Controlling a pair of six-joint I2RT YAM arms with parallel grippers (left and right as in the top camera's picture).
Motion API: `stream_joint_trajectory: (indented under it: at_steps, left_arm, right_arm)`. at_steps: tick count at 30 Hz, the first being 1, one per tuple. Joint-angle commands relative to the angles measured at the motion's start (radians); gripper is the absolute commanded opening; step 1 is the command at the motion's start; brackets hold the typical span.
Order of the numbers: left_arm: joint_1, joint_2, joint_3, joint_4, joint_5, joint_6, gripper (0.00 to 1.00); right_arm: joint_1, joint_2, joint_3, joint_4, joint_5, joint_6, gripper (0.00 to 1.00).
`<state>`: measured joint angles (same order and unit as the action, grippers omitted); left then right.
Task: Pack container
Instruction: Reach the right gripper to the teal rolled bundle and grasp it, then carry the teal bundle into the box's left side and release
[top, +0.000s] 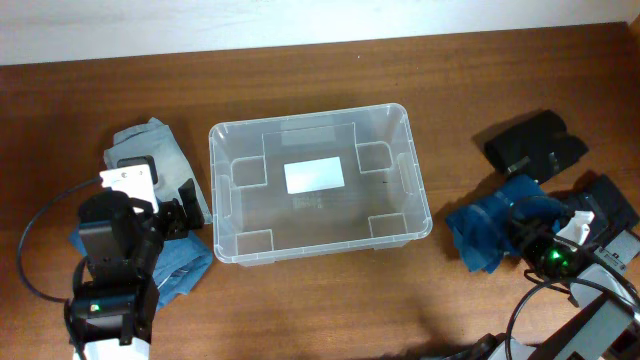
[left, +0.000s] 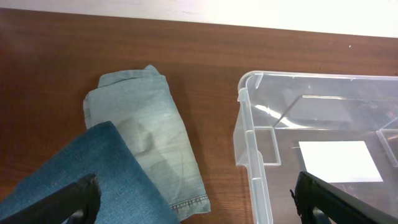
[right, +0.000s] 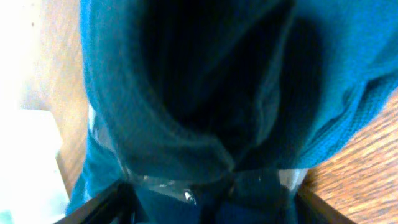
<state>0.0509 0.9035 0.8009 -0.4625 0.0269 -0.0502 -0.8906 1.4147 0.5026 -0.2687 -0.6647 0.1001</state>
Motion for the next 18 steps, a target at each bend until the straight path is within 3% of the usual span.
stream_joint_trajectory:
  at_steps: [1, 4, 5, 10, 18]
  left_arm:
    - [-0.003, 0.000, 0.021, 0.002, 0.011, -0.010, 0.99]
    - [-0.003, 0.000, 0.021, 0.002, 0.011, -0.010, 0.99]
    - [-0.003, 0.000, 0.021, 0.002, 0.011, -0.010, 0.99]
    - [-0.003, 0.000, 0.021, 0.002, 0.011, -0.010, 0.99]
    - [-0.003, 0.000, 0.021, 0.002, 0.011, -0.010, 1.00]
  right_arm:
    - [0.000, 0.019, -0.022, 0.001, 0.021, -0.001, 0.48]
    - [0.000, 0.018, -0.010, -0.004, -0.008, 0.014, 0.37]
    - [0.000, 0.005, 0.030, -0.044, -0.070, 0.014, 0.23]
    - [0.054, -0.079, 0.214, -0.257, -0.085, 0.009, 0.22]
    - [0.319, -0.201, 0.609, -0.525, -0.082, -0.024, 0.22]
